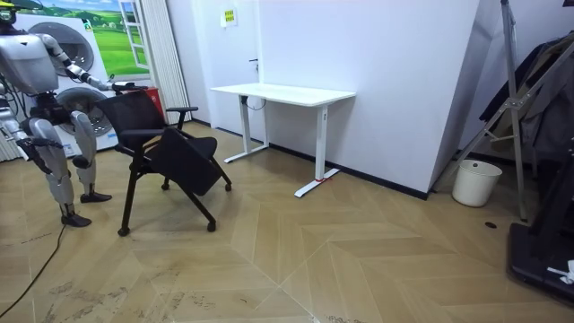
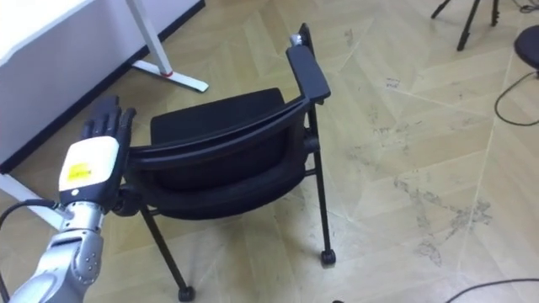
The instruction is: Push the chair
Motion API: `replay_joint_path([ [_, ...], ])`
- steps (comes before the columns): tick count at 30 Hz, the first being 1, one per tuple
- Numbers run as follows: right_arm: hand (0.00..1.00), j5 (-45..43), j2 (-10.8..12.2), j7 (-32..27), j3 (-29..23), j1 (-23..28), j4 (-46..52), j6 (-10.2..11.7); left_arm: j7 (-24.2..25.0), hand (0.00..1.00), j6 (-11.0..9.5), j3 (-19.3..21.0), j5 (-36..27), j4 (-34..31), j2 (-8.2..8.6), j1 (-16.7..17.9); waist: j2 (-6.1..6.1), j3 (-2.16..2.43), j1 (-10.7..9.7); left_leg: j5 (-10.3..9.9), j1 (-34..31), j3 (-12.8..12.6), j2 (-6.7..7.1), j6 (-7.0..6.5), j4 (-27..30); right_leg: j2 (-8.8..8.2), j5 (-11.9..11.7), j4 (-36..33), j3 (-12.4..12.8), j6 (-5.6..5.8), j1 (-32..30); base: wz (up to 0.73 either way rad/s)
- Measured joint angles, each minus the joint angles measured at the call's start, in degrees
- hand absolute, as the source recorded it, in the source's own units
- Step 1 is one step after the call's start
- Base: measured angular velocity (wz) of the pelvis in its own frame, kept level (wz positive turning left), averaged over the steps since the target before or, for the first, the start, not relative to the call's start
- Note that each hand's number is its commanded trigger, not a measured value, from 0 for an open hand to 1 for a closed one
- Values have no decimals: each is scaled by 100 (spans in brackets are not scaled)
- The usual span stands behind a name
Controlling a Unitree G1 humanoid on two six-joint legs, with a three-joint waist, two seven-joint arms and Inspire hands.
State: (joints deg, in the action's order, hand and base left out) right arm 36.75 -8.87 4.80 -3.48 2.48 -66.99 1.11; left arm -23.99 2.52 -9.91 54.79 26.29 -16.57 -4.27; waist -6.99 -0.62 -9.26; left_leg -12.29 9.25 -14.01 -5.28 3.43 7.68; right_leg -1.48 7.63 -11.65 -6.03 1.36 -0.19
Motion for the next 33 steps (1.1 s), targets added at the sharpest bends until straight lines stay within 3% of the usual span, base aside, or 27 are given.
replay_joint_path([
  [12,0,-159,-6,-142,-169,-41,-63,0,57,0,-1,0,252,-456,-27,-1,-18,13,-194,0,-61,-11,3,0,1,5,-2,-10,30,0,-68,-1],
  [16,0,-202,-13,-175,-231,-101,-135,7,29,0,-36,-5,341,-715,-28,-2,-55,39,-231,0,-48,-9,2,0,0,11,-2,-10,29,0,-62,-1],
  [20,0,-157,-11,-193,-224,-126,-183,7,30,0,-62,-189,335,-701,-40,-2,-46,31,-283,0,-35,12,1,0,-2,7,-6,-13,7,-3,-47,1],
  [21,0,-134,-10,-214,-223,-133,-183,7,40,2,-111,-252,335,-661,-40,-2,-36,24,-285,0,-30,11,1,0,-3,8,-13,-14,7,-4,-46,0],
  [22,0,-131,-11,-215,-224,-136,-183,7,54,13,-144,-308,334,-610,-41,-5,-17,10,-295,0,-26,10,2,0,-3,8,-18,-17,10,-5,-47,0],
  [23,0,-132,-8,-213,-224,-136,-187,7,106,15,-153,-367,326,-593,-44,-6,5,-5,-304,0,-24,8,2,-1,-3,12,-22,-23,21,-5,-55,0],
  [25,0,-159,0,-213,-220,-135,-203,10,249,2,-154,-444,330,-593,-42,-7,28,-21,-305,0,-30,-21,1,0,-3,20,-31,-19,84,-3,-66,-4],
  [27,0,-196,4,-212,-218,-124,-230,13,483,0,-140,-458,328,-591,8,-77,25,-22,-312,0,-79,-22,2,0,-2,19,-53,11,88,3,-96,2],
  [30,0,-13,60,-270,-206,-121,-309,-2,811,0,64,-635,243,-592,68,-289,7,-12,-311,0,-183,-13,4,-1,1,23,-80,30,83,4,-185,3],
  [33,0,-68,118,-364,-100,-134,-300,0,925,0,173,-697,202,-574,271,-288,-9,-3,-289,0,-168,-15,2,-1,-2,46,-85,27,137,0,-198,-11],
])
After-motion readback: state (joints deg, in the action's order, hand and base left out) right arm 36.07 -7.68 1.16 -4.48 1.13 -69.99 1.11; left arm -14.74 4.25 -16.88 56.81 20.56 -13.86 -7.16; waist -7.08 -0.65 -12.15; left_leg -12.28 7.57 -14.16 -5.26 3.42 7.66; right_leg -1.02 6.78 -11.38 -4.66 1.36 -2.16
